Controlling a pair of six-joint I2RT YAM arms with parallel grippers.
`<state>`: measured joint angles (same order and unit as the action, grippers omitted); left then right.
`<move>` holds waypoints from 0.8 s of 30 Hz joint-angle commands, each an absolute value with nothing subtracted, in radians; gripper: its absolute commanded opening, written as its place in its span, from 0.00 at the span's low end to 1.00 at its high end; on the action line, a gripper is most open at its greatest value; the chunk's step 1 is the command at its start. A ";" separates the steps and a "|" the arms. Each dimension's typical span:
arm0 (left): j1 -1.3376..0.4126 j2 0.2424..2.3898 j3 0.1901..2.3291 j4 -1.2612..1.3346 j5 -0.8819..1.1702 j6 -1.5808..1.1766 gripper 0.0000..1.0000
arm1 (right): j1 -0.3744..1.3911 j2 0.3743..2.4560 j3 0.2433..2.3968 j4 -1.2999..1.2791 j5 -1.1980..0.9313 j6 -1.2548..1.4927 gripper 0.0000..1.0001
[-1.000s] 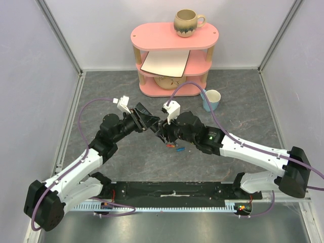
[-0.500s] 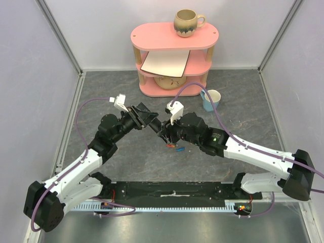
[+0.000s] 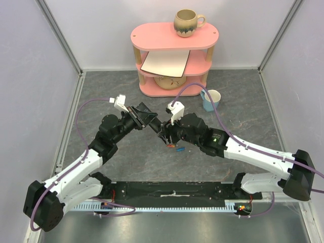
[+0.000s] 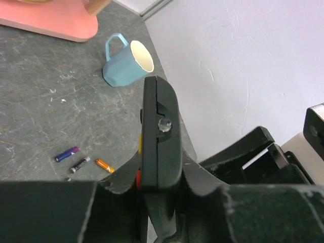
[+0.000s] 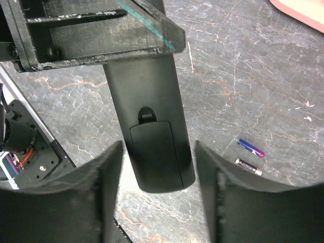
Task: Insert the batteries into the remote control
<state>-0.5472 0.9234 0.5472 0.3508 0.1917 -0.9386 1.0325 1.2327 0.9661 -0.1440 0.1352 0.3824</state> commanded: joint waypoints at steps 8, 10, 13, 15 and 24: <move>-0.607 0.819 0.468 0.471 -0.075 -0.793 0.02 | 0.967 1.161 1.000 -0.202 0.192 0.638 0.82; -0.630 0.810 0.446 0.512 -0.098 -0.755 0.02 | 0.933 1.160 0.982 -0.201 0.195 0.751 0.82; -0.693 0.808 0.407 0.584 -0.173 -0.687 0.02 | 0.910 1.177 0.947 -0.163 0.141 0.881 0.82; -0.744 0.810 0.399 0.624 -0.202 -0.632 0.02 | 0.908 1.192 0.934 -0.124 0.115 0.917 0.81; -0.827 0.822 0.400 0.664 -0.299 -0.532 0.02 | 0.908 1.241 0.931 -0.123 0.077 0.979 0.76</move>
<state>-0.8104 0.8249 0.3855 0.5583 -0.2123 -0.6231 0.9070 1.2320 0.9276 -0.1349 0.0856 0.9234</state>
